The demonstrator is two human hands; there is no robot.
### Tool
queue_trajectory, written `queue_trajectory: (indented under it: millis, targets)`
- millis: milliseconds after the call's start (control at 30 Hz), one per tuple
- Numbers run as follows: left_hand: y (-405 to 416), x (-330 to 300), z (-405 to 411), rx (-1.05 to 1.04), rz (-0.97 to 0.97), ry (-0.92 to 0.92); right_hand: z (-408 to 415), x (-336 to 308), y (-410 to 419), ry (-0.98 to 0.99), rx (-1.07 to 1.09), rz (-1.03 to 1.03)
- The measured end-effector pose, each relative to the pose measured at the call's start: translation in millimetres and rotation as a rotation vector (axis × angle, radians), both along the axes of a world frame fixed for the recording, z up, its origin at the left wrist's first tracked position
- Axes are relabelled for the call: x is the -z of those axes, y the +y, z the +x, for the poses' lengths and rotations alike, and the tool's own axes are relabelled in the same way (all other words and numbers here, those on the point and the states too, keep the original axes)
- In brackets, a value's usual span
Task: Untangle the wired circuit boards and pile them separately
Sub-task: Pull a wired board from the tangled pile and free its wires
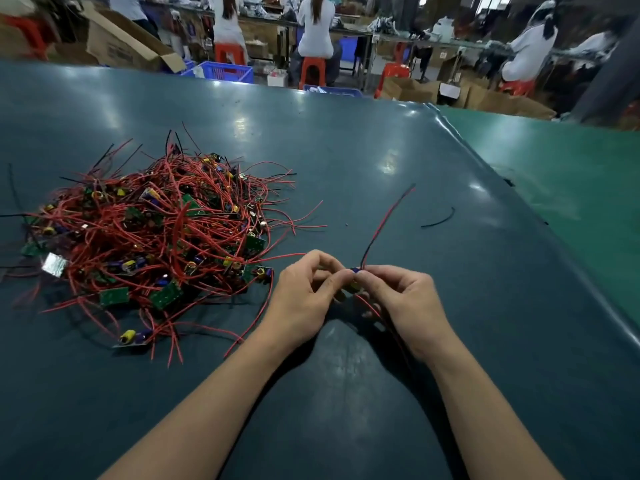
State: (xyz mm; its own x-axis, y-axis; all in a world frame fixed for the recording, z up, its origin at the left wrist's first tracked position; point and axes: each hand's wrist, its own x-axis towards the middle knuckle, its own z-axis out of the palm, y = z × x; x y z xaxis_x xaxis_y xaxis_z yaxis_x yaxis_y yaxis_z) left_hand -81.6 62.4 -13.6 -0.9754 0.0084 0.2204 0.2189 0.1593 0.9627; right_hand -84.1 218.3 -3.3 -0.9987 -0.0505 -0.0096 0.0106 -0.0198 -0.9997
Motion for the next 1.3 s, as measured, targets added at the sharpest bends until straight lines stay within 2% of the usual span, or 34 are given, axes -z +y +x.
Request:
queue_trajectory:
  millis: [133,267,400,500,567,700,833,1067,1200,1300]
  targets:
    - [4.2,-0.1,-1.6,-0.086,-0.1,0.036,-9.2,1.5,5.3,-0.084,0.141,-0.186]
    - [3.2,-0.8,-1.5,-0.091,-0.076,0.015,-35.3,-5.1,5.9,-0.148,0.297,-0.113]
    - [3.3,-2.5,-4.2,-0.14,0.148,-0.051,-61.0,-25.8,2.0,-0.134,0.253,-0.036]
    - [2.8,-3.7,-4.2,-0.063,0.243,-0.091,-50.3,-32.7,0.3,-0.124,0.104,-0.085]
    - [3.9,-3.8,-1.6,0.0,0.235,-0.09,-32.0,-28.0,-7.9,-0.104,0.024,-0.164]
    - [1.5,-2.2,2.1,0.038,0.259,-0.073,-14.0,-17.1,-19.2,0.006,0.091,-0.206]
    - [-0.7,-5.6,5.3,0.104,0.299,-0.114,-10.5,-13.0,-10.7,0.06,0.086,-0.036]
    - [-1.7,-3.6,2.9,0.179,0.211,-0.187,-10.7,-11.8,-1.7,-0.026,0.023,-0.099]
    - [-2.6,-2.5,4.3,0.198,0.152,-0.172,-9.9,-13.9,6.6,-0.109,-0.146,-0.102]
    - [-4.4,-4.5,2.7,0.183,0.127,-0.19,-19.7,-14.9,13.2,-0.127,0.02,-0.128]
